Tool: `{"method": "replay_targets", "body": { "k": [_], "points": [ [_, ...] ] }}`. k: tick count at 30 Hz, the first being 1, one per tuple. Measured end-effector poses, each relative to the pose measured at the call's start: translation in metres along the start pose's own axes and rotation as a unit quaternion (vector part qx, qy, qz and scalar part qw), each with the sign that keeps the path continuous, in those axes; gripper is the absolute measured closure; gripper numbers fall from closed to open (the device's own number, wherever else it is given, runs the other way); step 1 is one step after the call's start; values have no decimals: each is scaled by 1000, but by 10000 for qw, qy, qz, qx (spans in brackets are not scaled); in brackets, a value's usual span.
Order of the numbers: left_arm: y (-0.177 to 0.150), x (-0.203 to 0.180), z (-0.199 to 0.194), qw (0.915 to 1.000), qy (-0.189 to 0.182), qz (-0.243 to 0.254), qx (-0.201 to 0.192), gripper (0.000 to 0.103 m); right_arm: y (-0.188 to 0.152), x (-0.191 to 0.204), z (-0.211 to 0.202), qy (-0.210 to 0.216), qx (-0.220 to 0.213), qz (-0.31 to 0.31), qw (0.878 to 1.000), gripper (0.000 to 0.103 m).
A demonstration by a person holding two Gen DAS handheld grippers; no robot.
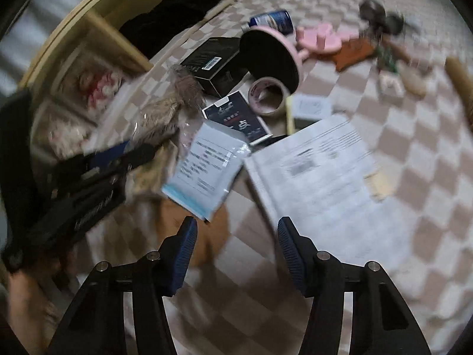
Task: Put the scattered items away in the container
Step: 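Close the right gripper on the white printed medicine packet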
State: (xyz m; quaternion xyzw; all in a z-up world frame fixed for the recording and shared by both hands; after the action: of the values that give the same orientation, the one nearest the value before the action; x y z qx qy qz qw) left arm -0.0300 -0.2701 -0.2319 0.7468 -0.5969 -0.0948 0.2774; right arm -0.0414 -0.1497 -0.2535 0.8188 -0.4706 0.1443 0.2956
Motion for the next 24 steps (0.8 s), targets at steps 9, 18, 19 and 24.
{"method": "replay_targets", "body": {
  "k": [9, 18, 19, 24],
  "points": [
    [-1, 8, 5, 9999, -44, -128, 93, 80, 17, 20, 1, 1043, -164, 733, 9917, 45],
    [-1, 8, 7, 9993, -197, -264, 170, 80, 11, 19, 28, 1093, 161, 1051, 9883, 45],
    [-1, 9, 7, 9992, -210, -285, 174, 80, 11, 18, 31, 1092, 174, 1082, 9880, 46],
    [-2, 11, 7, 9984, -287, -432, 205, 80, 19, 21, 35, 1109, 114, 1002, 9887, 46]
  ]
}}
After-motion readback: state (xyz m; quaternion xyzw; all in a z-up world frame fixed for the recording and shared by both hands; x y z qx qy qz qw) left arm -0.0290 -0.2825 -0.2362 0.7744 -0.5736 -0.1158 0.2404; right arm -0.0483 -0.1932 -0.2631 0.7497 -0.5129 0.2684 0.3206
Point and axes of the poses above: each gripper's, at about its wrist camera, not at the fingertips, and z roughly the way its jaws point, x to its left, y to its top, the point moved 9 cm from there along z, roughly the way its jaws point, and after that the axes turned 2 degrees about -x, right-handed, at the moved point
